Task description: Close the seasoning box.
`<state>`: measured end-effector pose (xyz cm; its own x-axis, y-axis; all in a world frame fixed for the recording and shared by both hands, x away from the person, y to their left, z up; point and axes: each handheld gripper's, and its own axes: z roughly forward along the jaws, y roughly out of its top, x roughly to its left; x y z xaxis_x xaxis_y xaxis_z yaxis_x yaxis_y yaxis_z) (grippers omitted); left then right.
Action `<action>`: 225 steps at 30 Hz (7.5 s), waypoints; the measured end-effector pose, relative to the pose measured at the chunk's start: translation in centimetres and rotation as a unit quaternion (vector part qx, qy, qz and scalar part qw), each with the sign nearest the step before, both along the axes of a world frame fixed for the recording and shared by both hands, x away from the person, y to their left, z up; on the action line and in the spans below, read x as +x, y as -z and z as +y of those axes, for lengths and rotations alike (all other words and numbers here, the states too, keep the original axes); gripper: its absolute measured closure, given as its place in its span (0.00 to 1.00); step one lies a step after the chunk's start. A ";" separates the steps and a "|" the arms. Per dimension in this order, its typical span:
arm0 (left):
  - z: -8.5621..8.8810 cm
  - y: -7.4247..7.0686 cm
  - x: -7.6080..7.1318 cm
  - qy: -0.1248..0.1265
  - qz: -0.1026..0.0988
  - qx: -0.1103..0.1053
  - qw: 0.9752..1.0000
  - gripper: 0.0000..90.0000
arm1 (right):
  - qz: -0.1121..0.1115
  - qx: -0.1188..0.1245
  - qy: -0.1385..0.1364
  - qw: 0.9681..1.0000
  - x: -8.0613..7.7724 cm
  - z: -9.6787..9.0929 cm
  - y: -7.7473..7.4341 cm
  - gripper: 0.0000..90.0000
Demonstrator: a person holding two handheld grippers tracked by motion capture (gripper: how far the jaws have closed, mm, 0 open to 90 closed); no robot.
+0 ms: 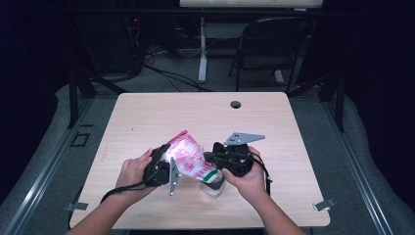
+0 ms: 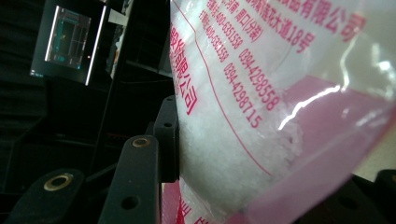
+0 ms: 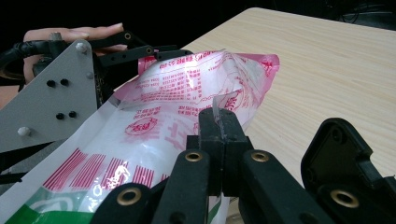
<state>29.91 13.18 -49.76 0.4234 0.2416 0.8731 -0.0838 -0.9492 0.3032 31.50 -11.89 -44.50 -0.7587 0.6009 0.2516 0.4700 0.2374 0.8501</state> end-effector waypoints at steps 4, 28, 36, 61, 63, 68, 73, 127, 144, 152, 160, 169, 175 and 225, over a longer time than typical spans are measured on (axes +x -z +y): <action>0.0 -0.2 0.1 0.003 -0.003 0.011 1.000 0.69 | 0.000 0.001 0.000 1.000 0.0 0.1 0.0 1.00; -0.3 -0.2 0.0 0.014 -0.047 0.060 0.997 0.70 | 0.003 -0.003 -0.004 1.000 -0.1 0.0 0.5 1.00; -0.5 0.2 0.0 0.017 -0.054 0.075 0.996 0.70 | 0.008 -0.007 -0.002 1.000 0.0 -0.2 0.9 1.00; -0.6 0.6 0.0 0.013 -0.080 0.098 0.992 0.70 | 0.038 -0.018 -0.001 0.999 0.3 -0.5 1.8 1.00; -0.7 0.7 0.1 0.013 -0.080 0.101 0.992 0.70 | 0.038 -0.028 0.000 0.999 0.4 -0.5 1.9 1.00; -0.8 1.0 0.1 0.015 -0.088 0.113 0.990 0.71 | 0.038 -0.049 -0.005 0.998 0.4 -0.3 2.1 1.00; -0.9 1.2 0.0 0.017 -0.096 0.126 0.987 0.71 | 0.031 -0.072 -0.006 0.997 0.3 -0.1 2.3 1.00; -1.5 0.1 -0.3 0.038 -0.131 0.183 0.974 0.72 | 0.019 -0.069 0.013 0.997 0.2 -0.2 3.1 1.00; -1.5 -0.3 -0.4 0.040 -0.143 0.197 0.969 0.72 | 0.017 -0.066 0.013 0.998 0.2 -0.1 3.0 1.00; -1.5 -0.5 -0.5 0.044 -0.154 0.207 0.965 0.72 | 0.018 -0.061 0.012 0.998 0.2 -0.1 3.0 1.00; -1.6 -0.6 -0.6 0.046 -0.163 0.214 0.962 0.72 | 0.016 -0.061 0.013 0.998 0.2 -0.1 3.0 1.00; -1.7 -0.7 -0.7 0.044 -0.163 0.221 0.961 0.73 | 0.015 -0.059 0.013 0.998 0.2 -0.2 3.1 1.00; -1.7 -0.8 -0.7 0.046 -0.170 0.223 0.959 0.73 | 0.014 -0.058 0.016 0.998 0.2 -0.2 3.1 1.00; -2.3 -1.6 -1.2 0.054 -0.176 0.239 0.953 0.78 | 0.018 -0.049 0.017 0.998 -0.1 -0.5 3.0 1.00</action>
